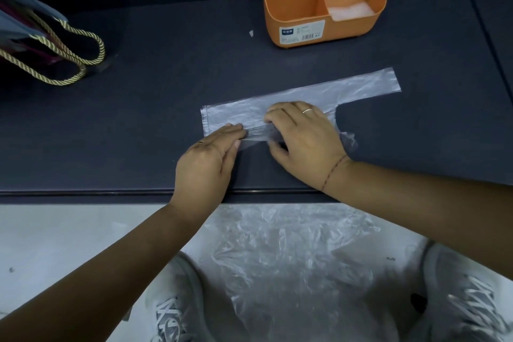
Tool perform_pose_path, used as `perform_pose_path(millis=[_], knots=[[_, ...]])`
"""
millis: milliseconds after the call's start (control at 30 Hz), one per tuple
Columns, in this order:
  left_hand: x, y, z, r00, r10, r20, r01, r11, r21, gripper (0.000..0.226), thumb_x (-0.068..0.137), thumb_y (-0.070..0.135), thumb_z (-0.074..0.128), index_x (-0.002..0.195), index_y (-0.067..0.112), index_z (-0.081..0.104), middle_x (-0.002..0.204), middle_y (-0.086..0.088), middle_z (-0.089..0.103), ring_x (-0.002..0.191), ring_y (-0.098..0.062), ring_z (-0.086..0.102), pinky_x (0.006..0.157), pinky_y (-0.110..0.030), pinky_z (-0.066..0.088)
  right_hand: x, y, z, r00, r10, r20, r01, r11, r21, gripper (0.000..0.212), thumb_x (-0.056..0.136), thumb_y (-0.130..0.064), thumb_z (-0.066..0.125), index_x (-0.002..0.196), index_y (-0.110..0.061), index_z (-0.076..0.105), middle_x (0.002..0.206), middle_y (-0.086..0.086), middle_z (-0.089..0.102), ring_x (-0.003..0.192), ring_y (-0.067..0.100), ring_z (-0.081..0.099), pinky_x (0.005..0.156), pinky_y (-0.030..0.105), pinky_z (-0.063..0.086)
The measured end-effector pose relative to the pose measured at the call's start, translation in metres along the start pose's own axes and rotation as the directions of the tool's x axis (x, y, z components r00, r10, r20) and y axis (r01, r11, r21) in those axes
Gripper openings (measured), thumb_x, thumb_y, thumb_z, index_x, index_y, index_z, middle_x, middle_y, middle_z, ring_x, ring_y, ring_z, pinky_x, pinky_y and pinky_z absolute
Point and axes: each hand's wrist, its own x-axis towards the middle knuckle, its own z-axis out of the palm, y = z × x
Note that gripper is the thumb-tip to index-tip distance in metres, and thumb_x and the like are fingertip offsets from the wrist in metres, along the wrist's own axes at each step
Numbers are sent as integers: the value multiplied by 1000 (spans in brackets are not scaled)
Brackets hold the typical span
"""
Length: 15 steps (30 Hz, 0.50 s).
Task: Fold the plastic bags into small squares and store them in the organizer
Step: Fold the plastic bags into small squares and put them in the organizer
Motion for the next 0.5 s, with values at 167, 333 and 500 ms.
perform_pose_path(millis=[167,333,500], knots=[[-3,-2,3,1000,7,-23,-6,999,36,42,94,41,52,121,15,70,127,5,65,123,-7,57,102,-20,42,-5,15,-11,999,25,-27,-25,1000,6,38,68,-7,44,96,-10,70,98,4,71,90,29,65,87,34,44],[-4,-8,4,994,98,-54,-94,993,69,33,96,27,52,119,13,71,124,2,67,119,-9,59,102,-21,43,-16,39,-34,992,125,-14,-124,989,77,36,82,-9,43,100,-13,74,99,2,74,91,25,69,88,34,49],[-2,-10,-14,993,-117,-17,112,977,-183,21,95,14,63,113,19,73,116,17,65,116,6,56,102,-7,36,-17,61,-57,958,237,165,-279,905,322,18,94,-12,60,103,-17,74,102,-11,70,98,3,62,92,10,42]])
